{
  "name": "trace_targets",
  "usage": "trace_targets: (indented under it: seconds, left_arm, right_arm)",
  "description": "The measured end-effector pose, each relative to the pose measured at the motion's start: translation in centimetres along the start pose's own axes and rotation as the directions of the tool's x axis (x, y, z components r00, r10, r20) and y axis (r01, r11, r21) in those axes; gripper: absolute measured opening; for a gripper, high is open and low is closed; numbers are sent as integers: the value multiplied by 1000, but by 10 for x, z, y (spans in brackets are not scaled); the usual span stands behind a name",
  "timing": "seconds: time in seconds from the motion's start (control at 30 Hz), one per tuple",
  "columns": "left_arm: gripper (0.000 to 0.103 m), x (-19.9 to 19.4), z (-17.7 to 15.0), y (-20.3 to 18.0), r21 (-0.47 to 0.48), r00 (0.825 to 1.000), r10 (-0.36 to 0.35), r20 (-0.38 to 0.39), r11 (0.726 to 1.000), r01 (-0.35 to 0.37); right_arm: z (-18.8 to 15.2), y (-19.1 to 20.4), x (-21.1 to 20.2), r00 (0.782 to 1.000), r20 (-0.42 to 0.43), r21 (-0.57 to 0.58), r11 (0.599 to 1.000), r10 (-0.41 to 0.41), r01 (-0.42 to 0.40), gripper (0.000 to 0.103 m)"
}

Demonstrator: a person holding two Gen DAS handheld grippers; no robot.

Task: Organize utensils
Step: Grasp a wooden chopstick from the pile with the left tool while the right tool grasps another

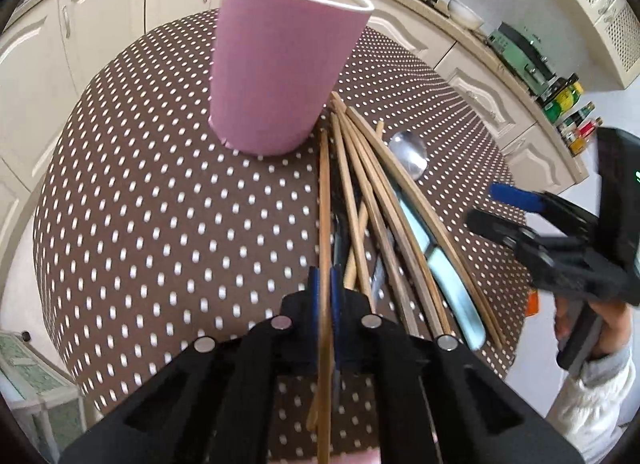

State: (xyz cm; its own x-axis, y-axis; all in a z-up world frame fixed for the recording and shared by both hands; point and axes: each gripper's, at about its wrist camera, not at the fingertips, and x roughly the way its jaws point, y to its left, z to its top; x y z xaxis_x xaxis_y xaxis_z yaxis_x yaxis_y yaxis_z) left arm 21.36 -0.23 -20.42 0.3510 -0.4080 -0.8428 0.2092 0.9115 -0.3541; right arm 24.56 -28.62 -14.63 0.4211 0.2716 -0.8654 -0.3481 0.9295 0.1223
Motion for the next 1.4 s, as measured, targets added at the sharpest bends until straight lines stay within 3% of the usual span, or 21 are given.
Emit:
trace_targets:
  seconds: [0.13,0.23,0.53,0.67,0.73,0.97,1.17,1.3,1.4]
  left_arm:
    - [5,-11,-19,0,-13,1000,0,15,1000,0]
    - [5,-17,-26,-1,-16,999,25,27,1000,-24]
    - [5,-52,-41,28,-79,991,76,106,995,-68]
    - [5,-48,-34,47,-131,991,102,89,987,-90]
    - [5,-45,-29,48,-126,985,152,87,982,-141]
    - [5,-25,-7,47,-123,983,183,33,976,-177]
    - [6,-14,18,49,-125,984,179,-6,976,-179]
    - [6,-13,24,53,-134,988,151,-8,979,-151]
    - [5,-17,17,53,-144,991,133,32,981,-128]
  right_arm:
    - [7,5,13,998,-58,-29,999,19,-20,43]
    - [9,6,18,996,-86,-41,999,30,-34,36]
    - [22,4,13,994,-79,-42,996,74,-77,34]
    - [25,13,24,992,-120,-82,995,49,-59,34]
    - [26,15,29,991,-129,-83,995,41,-52,32]
    - [51,21,47,986,-164,-106,994,22,-39,23]
    - [63,26,68,981,-195,-119,992,7,-31,9]
    - [63,25,62,986,-164,-113,993,26,-45,7]
    - [57,23,46,990,-141,-111,993,31,-47,7]
